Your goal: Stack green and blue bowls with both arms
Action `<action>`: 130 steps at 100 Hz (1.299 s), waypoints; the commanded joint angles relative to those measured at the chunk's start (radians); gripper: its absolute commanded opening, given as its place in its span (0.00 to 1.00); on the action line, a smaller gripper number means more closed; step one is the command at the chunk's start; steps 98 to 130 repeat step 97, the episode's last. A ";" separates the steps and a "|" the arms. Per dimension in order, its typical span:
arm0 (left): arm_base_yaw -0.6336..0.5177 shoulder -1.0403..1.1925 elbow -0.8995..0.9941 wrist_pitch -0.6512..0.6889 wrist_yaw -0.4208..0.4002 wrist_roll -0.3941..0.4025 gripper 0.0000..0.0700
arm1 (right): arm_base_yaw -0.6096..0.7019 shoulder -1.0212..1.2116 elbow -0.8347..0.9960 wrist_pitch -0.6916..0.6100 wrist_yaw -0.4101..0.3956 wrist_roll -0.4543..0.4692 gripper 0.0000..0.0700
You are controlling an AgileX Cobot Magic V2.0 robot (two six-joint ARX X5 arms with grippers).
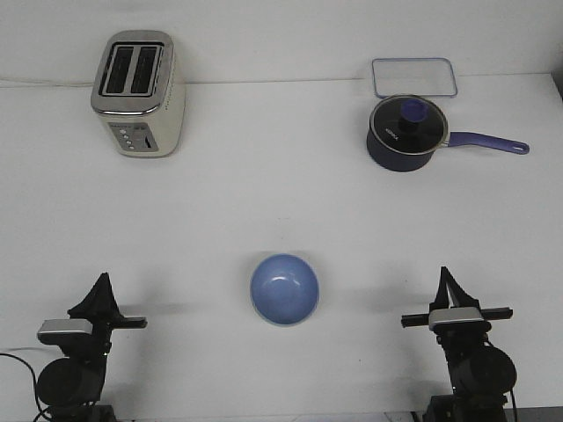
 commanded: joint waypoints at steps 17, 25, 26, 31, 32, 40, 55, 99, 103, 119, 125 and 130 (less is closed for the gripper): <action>0.000 -0.002 -0.019 0.009 0.002 -0.005 0.02 | -0.002 0.002 -0.083 0.091 -0.008 -0.028 0.00; 0.000 -0.001 -0.019 0.009 0.002 -0.005 0.02 | -0.002 0.002 -0.083 0.068 -0.029 -0.031 0.00; 0.000 -0.001 -0.019 0.009 0.002 -0.005 0.02 | -0.002 0.002 -0.083 0.068 -0.029 -0.031 0.00; 0.000 -0.002 -0.019 0.010 0.002 -0.005 0.02 | -0.002 0.002 -0.083 0.069 -0.028 -0.034 0.00; 0.000 -0.002 -0.019 0.010 0.002 -0.005 0.02 | -0.002 0.002 -0.083 0.070 -0.026 -0.034 0.00; 0.000 -0.001 -0.019 0.009 0.002 -0.005 0.02 | -0.002 0.002 -0.083 0.074 -0.024 -0.031 0.00; 0.000 -0.001 -0.019 0.010 0.002 -0.005 0.02 | -0.002 0.002 -0.083 0.079 -0.022 -0.031 0.00; 0.000 -0.001 -0.019 0.010 0.002 -0.005 0.02 | -0.002 0.002 -0.083 0.080 -0.022 -0.031 0.00; 0.000 -0.001 -0.019 0.010 0.002 -0.005 0.02 | -0.002 0.002 -0.083 0.080 -0.022 -0.031 0.00; 0.000 -0.001 -0.019 0.010 0.002 -0.005 0.02 | -0.002 0.002 -0.083 0.080 -0.022 -0.031 0.00; 0.000 -0.001 -0.019 0.010 0.002 -0.005 0.02 | -0.002 0.002 -0.083 0.080 -0.022 -0.031 0.00; 0.000 -0.001 -0.019 0.010 0.002 -0.005 0.02 | -0.002 0.002 -0.083 0.080 -0.022 -0.031 0.00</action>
